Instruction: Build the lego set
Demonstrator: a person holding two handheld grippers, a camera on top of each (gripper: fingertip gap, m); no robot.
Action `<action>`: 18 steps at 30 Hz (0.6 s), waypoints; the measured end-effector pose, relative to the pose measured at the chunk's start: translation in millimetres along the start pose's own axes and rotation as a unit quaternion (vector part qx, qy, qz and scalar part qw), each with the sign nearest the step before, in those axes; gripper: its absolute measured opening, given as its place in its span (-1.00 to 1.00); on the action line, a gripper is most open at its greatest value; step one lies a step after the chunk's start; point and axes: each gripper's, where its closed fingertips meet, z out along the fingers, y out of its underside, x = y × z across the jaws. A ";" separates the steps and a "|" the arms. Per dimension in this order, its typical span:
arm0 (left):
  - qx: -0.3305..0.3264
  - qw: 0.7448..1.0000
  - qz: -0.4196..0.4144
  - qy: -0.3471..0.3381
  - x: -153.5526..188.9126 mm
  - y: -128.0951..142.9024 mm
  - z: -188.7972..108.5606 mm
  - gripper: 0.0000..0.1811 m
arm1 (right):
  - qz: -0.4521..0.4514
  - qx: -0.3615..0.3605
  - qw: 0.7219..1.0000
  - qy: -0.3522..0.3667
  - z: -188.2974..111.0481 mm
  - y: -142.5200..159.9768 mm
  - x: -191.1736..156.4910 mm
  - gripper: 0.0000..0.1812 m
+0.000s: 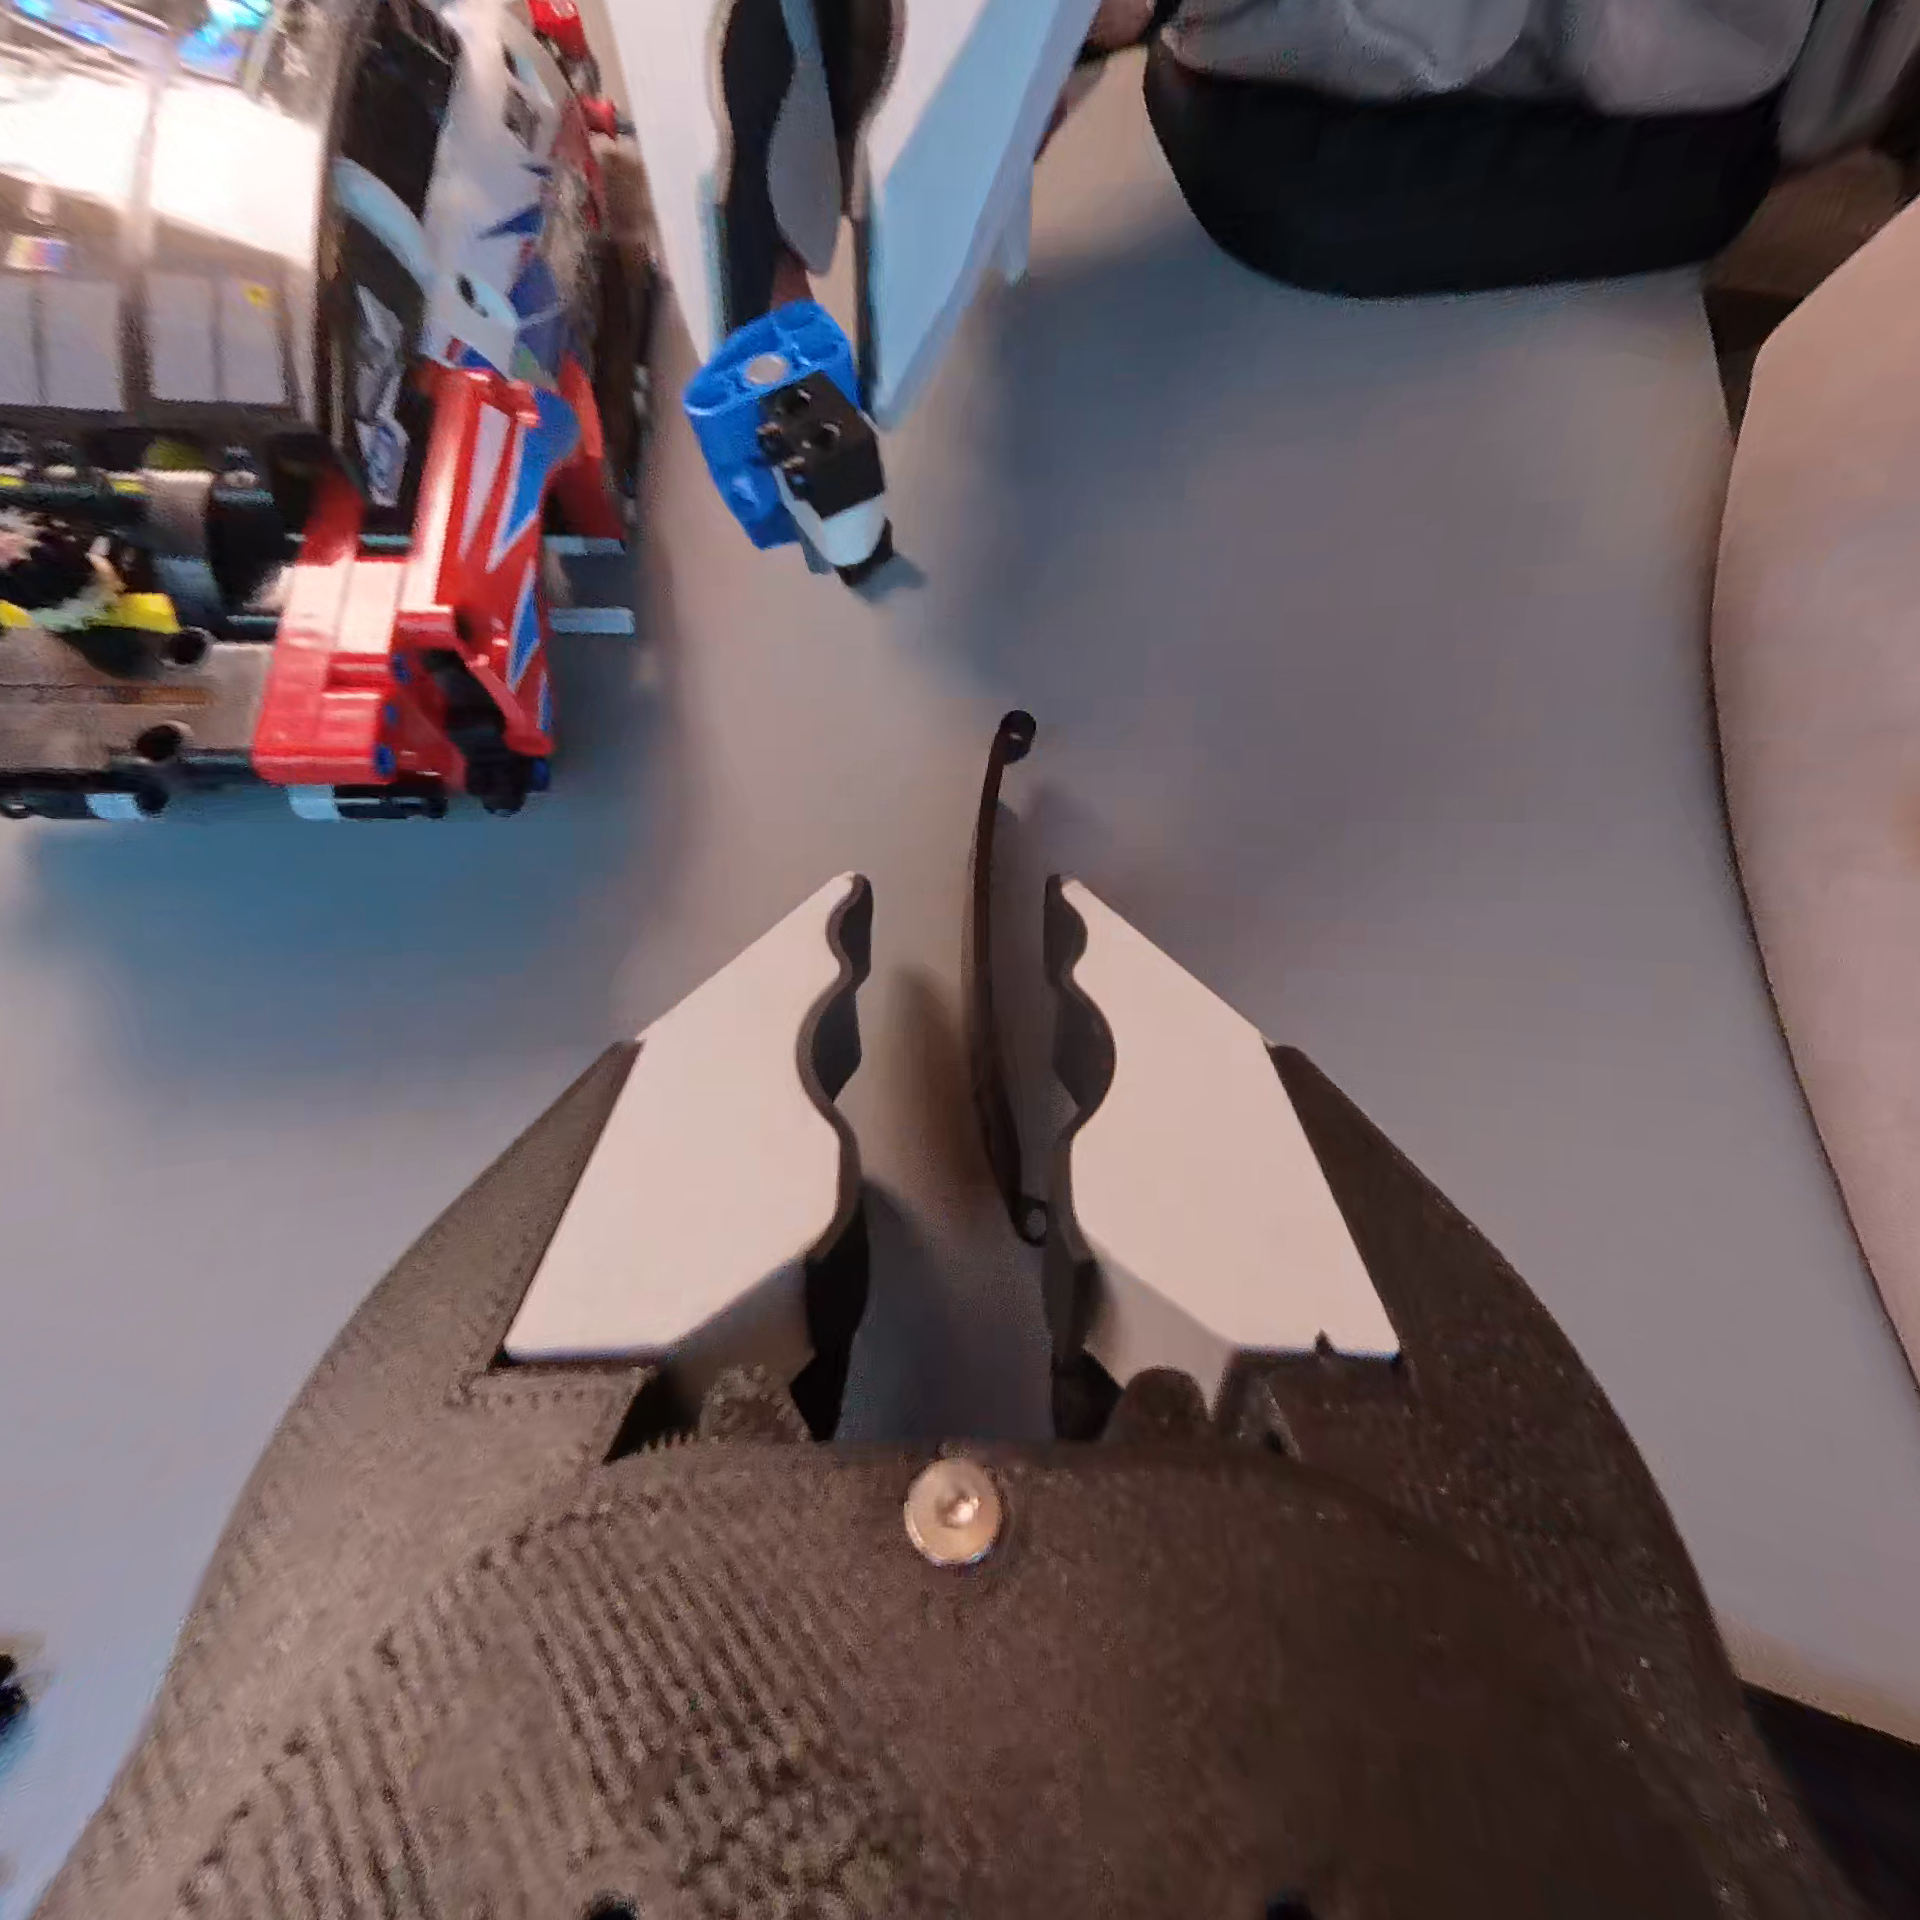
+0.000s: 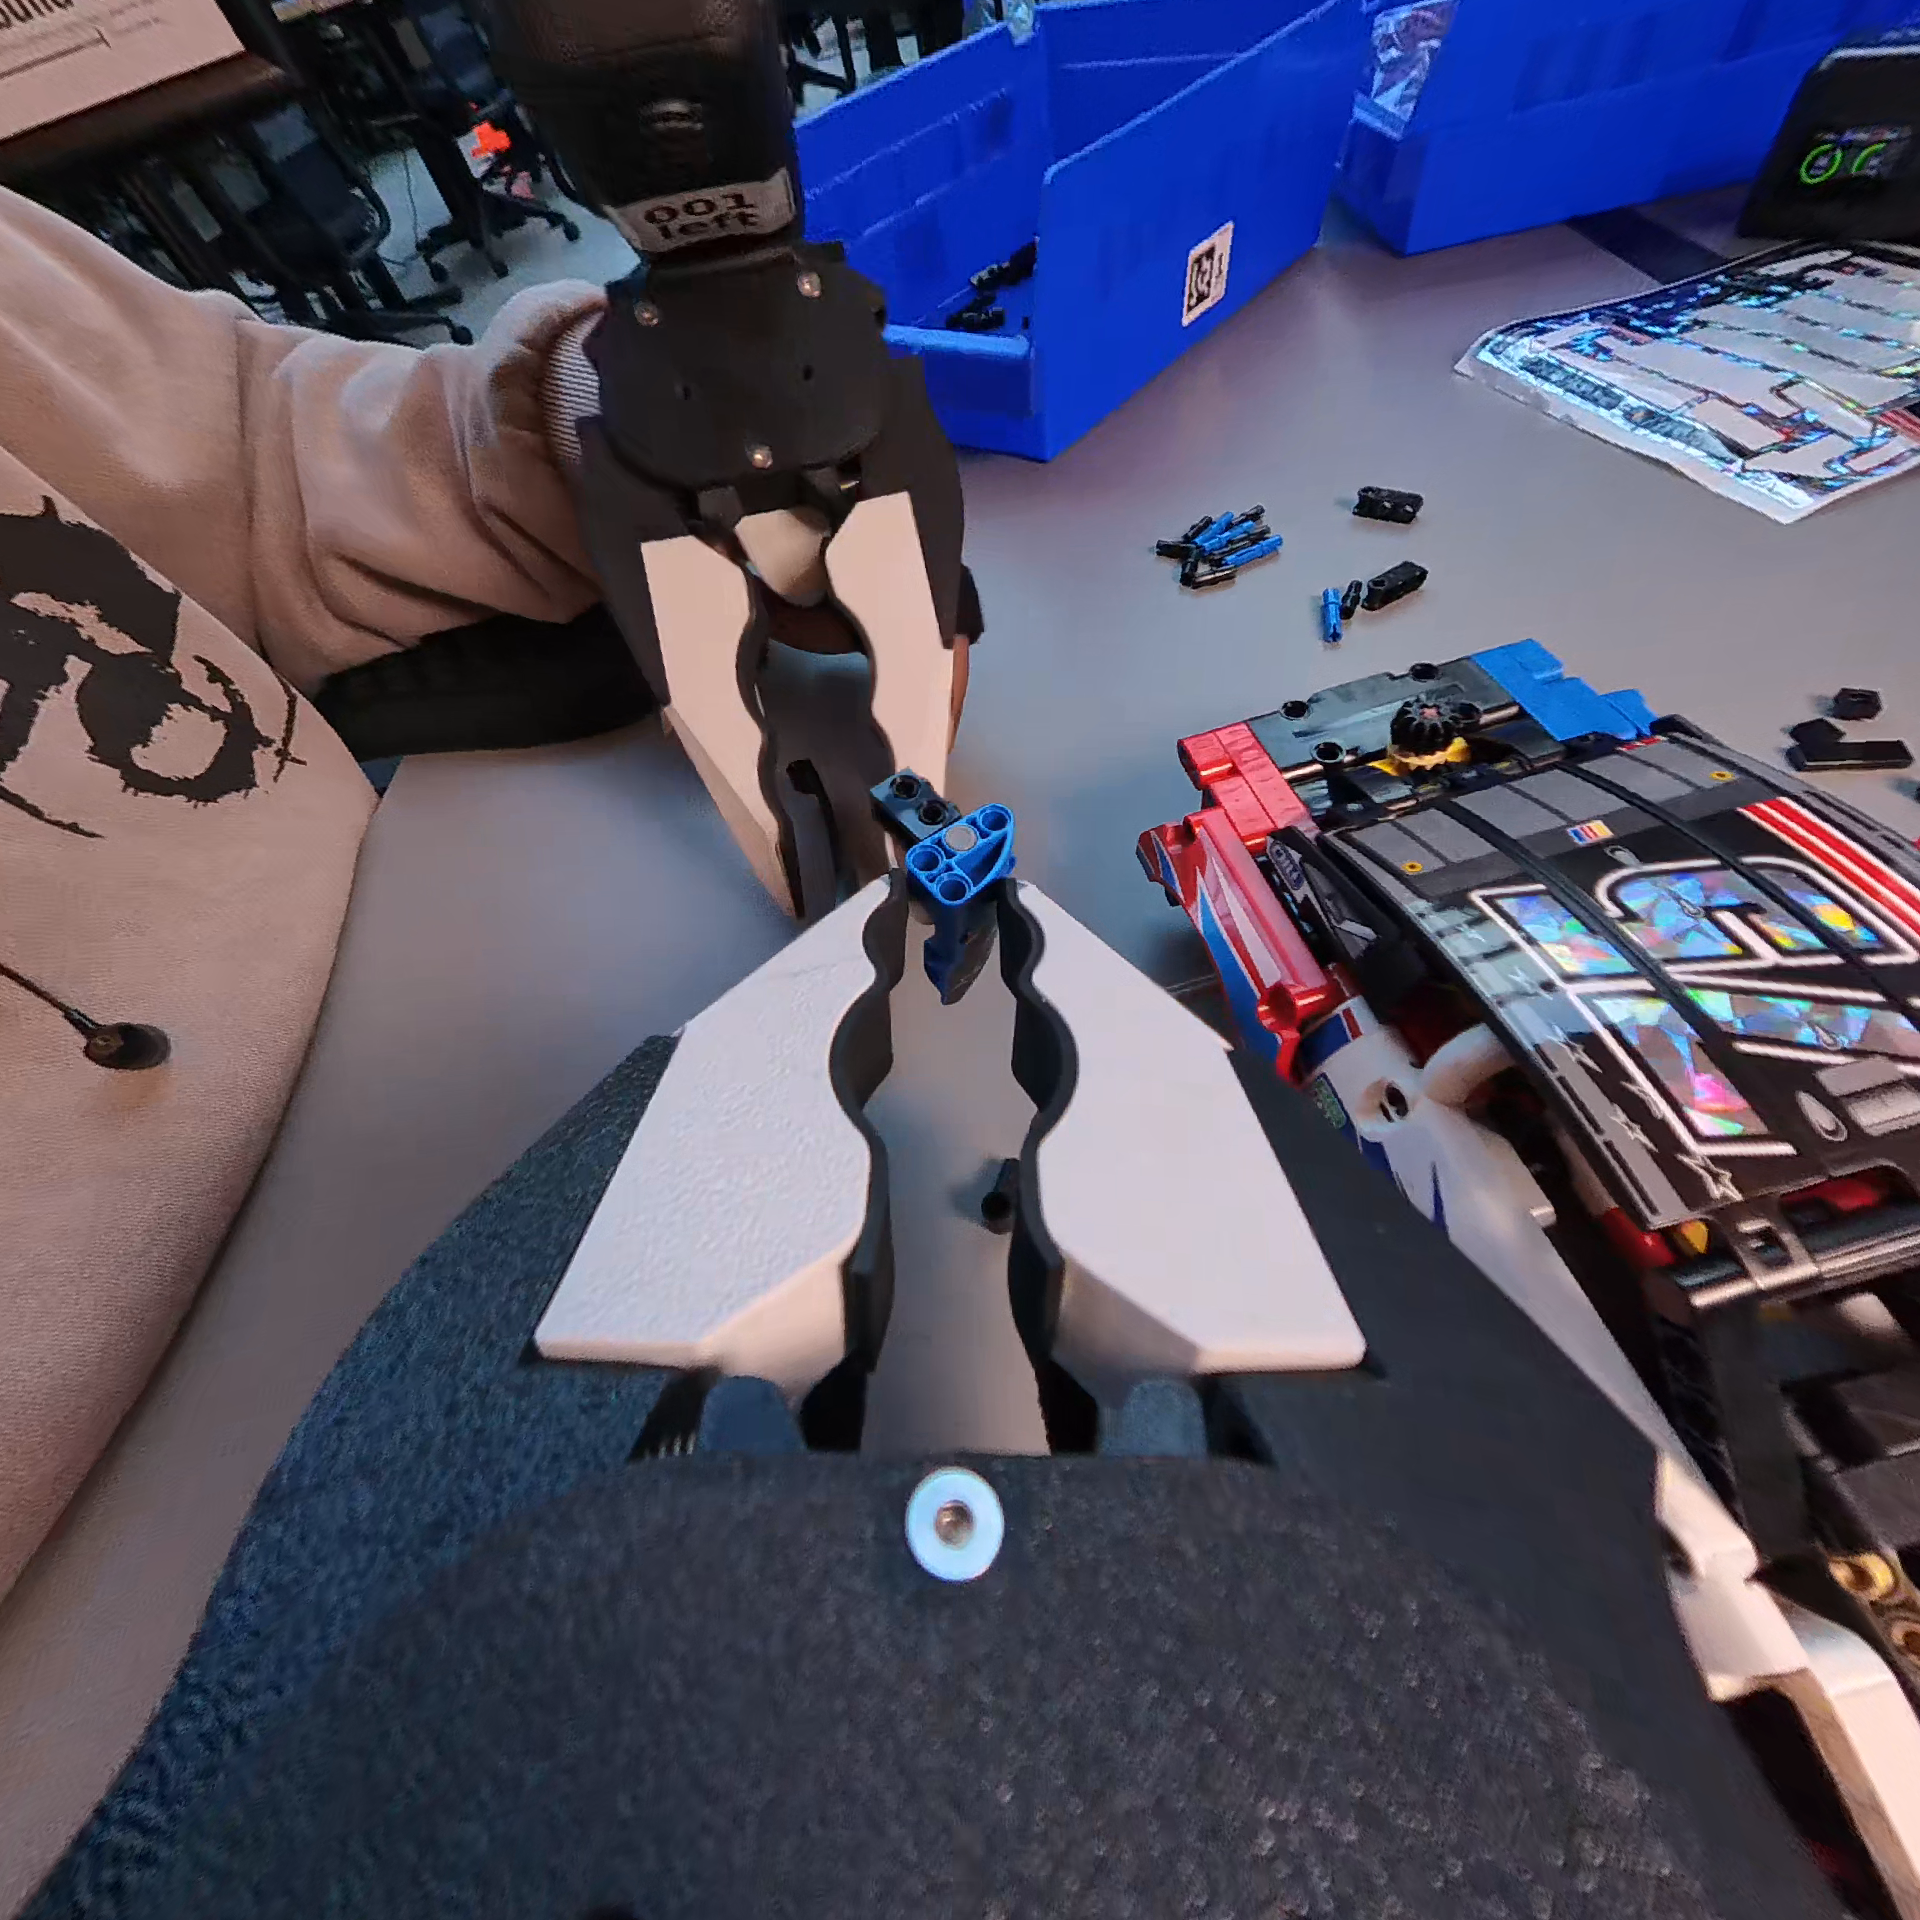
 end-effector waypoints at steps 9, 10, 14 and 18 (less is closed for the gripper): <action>0.035 0.996 -0.073 -0.034 -17.3 -14.3 -0.5 -1.00 | 0.051 -0.012 0.998 0.042 7.5 4.7 4.8 -0.84; 0.046 0.994 -0.092 -0.033 -19.7 -17.0 -2.6 -1.00 | 0.059 -0.011 0.997 0.039 7.1 5.1 5.4 -0.84; 0.065 0.987 -0.143 -0.018 -23.7 -18.6 -6.5 -1.00 | 0.082 -0.003 0.996 0.027 5.9 4.8 5.9 -0.84; 0.066 0.986 -0.156 -0.011 -23.8 -17.7 -7.2 -1.00 | 0.083 -0.001 0.996 0.024 6.3 4.7 5.5 -0.84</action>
